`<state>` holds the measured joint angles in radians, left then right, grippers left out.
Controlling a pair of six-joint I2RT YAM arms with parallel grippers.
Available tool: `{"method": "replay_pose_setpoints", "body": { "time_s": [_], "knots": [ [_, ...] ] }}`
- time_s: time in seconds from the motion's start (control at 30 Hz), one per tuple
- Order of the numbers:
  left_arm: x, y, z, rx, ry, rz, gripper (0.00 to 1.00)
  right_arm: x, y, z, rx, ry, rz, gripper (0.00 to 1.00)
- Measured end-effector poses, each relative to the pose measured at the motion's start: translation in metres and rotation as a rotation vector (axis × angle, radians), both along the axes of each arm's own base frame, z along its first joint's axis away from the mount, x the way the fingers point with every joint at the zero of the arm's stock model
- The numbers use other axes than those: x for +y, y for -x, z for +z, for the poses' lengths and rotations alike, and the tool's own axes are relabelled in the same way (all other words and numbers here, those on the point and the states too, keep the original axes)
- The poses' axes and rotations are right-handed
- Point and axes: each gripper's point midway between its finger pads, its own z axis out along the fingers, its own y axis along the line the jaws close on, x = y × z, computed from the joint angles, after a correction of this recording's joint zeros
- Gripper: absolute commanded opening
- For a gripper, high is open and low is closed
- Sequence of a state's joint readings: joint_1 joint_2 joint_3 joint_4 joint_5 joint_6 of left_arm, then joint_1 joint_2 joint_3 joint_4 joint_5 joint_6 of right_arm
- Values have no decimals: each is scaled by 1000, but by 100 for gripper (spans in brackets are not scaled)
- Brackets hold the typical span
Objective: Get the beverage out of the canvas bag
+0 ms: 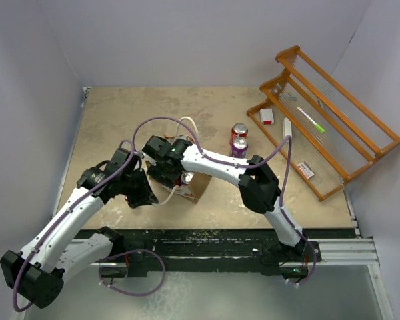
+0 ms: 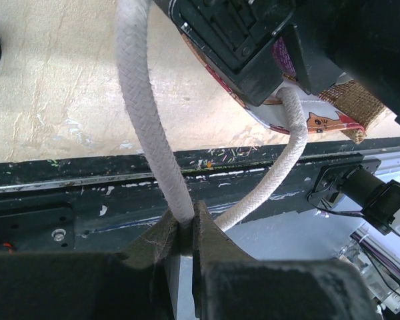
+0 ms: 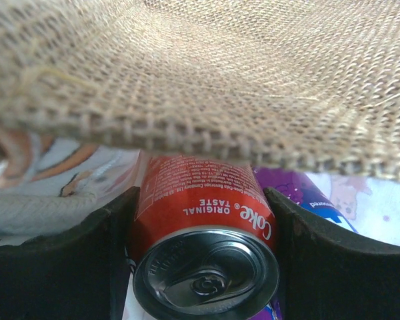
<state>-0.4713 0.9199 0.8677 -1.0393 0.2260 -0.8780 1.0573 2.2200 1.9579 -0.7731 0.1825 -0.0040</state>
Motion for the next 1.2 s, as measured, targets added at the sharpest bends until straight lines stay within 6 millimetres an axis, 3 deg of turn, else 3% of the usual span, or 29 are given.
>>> {"method": "replay_pose_setpoints", "body": {
  "time_s": [0.2,0.5,0.7,1.0,1.2],
  "knots": [
    [0,0,0,-1,-3,-1,0,1,1,1,3,-4,-2,60],
    [1,1,-1,0,-6,-5,0,3,3,3,20,-33,-39,32],
    [2,3,0,3,-7,-5,0,3,6,11,29,-71,-87,20],
    [2,3,0,3,-6,-5,0,-1,4,22,82,-151,-174,12],
    [2,2,0,2,-6,-5,0,-3,0,51,118,-263,-233,10]
  ]
}}
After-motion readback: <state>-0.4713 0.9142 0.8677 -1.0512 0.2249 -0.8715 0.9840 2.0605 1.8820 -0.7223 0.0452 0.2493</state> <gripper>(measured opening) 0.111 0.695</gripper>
